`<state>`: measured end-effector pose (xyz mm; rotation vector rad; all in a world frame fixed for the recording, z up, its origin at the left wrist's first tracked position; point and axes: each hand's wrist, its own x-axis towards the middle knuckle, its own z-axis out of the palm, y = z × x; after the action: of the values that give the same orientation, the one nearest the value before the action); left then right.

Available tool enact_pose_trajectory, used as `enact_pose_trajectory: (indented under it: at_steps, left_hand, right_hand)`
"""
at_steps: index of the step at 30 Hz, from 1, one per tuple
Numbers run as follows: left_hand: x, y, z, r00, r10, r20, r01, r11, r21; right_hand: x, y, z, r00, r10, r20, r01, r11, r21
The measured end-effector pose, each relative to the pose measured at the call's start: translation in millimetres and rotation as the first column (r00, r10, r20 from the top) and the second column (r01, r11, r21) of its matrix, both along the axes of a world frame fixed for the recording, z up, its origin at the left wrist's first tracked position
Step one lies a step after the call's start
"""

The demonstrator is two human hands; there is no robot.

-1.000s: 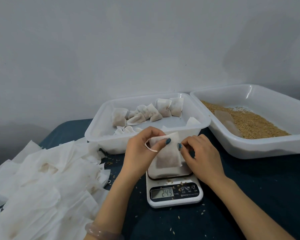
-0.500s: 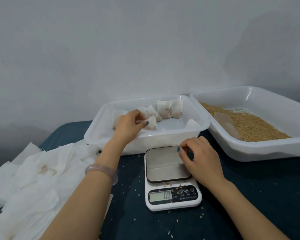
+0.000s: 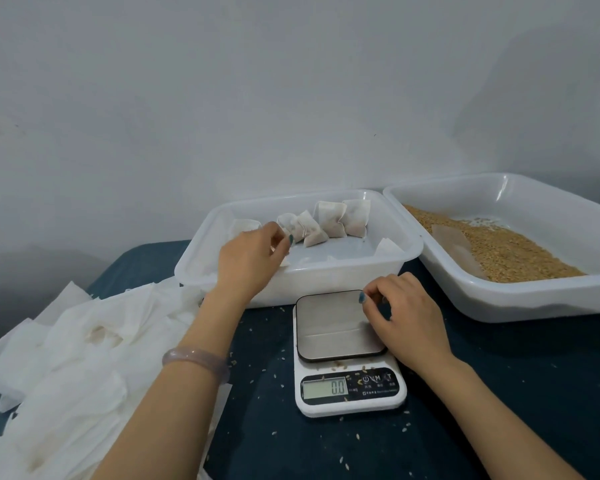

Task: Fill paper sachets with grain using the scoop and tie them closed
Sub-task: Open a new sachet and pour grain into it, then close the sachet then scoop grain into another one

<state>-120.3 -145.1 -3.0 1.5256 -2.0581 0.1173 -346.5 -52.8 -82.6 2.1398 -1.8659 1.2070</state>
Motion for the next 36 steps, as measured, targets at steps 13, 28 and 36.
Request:
enact_pose_trajectory:
  at_steps: [13,28,36]
  left_hand:
    - [65.0,63.1,21.0,0.912,-0.281,0.300,-0.099,0.557,0.824]
    - [80.9,46.3,-17.2,0.840,-0.083,0.536,-0.246,0.822,0.513]
    - [70.4,55.7,-9.1,0.986,-0.127,-0.106,0.163,0.857,0.488]
  right_hand:
    - [1.0,-1.2,-0.5,1.000,-0.004,-0.019,0.004,1.000,-0.002]
    - [-0.9,-2.0,-1.8,1.000,-0.006,-0.015,0.006,1.000,-0.002]
    - [0.9,-0.5,0.4,1.000,-0.004,-0.026,0.004,1.000,0.006]
